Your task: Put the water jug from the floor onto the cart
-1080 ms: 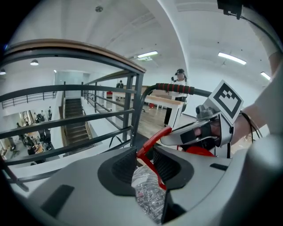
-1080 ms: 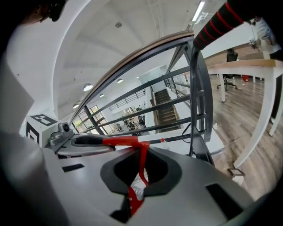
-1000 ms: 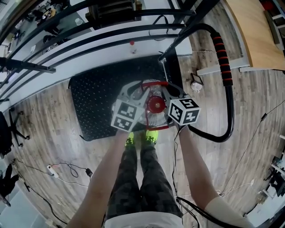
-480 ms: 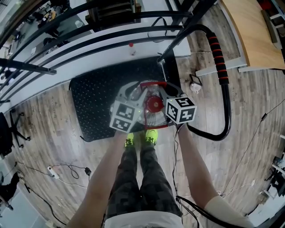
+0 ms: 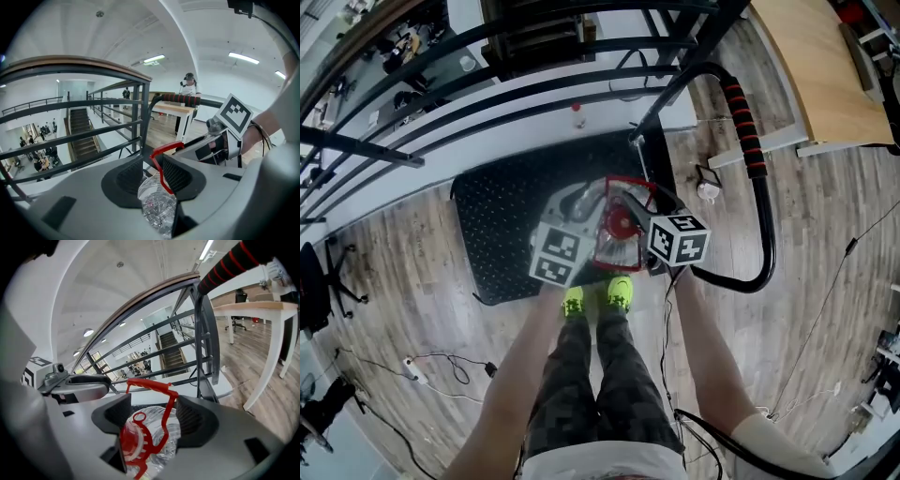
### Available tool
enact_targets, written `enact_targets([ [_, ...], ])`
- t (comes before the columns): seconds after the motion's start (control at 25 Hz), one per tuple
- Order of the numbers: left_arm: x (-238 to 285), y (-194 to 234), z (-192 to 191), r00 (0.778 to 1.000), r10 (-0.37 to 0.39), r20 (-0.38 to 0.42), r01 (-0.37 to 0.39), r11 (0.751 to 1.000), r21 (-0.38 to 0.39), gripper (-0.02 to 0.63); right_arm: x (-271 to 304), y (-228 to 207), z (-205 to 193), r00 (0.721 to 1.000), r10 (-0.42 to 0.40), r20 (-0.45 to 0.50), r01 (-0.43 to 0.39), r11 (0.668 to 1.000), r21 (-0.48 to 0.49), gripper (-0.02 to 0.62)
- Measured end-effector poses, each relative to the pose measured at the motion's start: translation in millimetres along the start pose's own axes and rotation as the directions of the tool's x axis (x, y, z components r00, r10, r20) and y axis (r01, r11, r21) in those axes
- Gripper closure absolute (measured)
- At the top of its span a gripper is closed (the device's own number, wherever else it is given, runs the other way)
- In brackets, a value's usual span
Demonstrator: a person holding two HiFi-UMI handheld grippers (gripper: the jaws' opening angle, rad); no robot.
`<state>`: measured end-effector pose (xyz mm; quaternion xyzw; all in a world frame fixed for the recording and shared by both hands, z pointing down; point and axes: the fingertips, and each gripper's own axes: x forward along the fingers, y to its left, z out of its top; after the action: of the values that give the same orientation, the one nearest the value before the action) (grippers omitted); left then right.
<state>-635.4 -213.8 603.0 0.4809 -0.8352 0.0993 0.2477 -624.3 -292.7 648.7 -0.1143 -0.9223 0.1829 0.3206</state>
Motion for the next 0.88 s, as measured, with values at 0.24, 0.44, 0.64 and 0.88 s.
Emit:
enact_targets([
  [0.24,-17,-2,9,1.0,0.002,-0.005,-0.002,1.0,-0.016,0.499,-9,-10,-6,0.998,-0.046,-0.04,0.049,0.995,0.081,0.19],
  [0.44,-25,-7,18,1.0,-0.001,-0.003,0.001,1.0,-0.011,0.499,-28,-6,6,0.999,-0.046,0.0,0.046,0.997,0.068,0.192],
  [0.64,-35,-20,37,1.0,-0.021,-0.002,0.021,1.0,-0.003,0.499,-49,15,15,1.0,-0.024,-0.004,0.025,0.998,0.05,0.193],
  [0.88,-63,-40,58,0.999,-0.04,-0.002,0.04,0.999,-0.006,0.499,-72,54,26,0.999,0.026,-0.038,-0.027,0.999,-0.025,0.196],
])
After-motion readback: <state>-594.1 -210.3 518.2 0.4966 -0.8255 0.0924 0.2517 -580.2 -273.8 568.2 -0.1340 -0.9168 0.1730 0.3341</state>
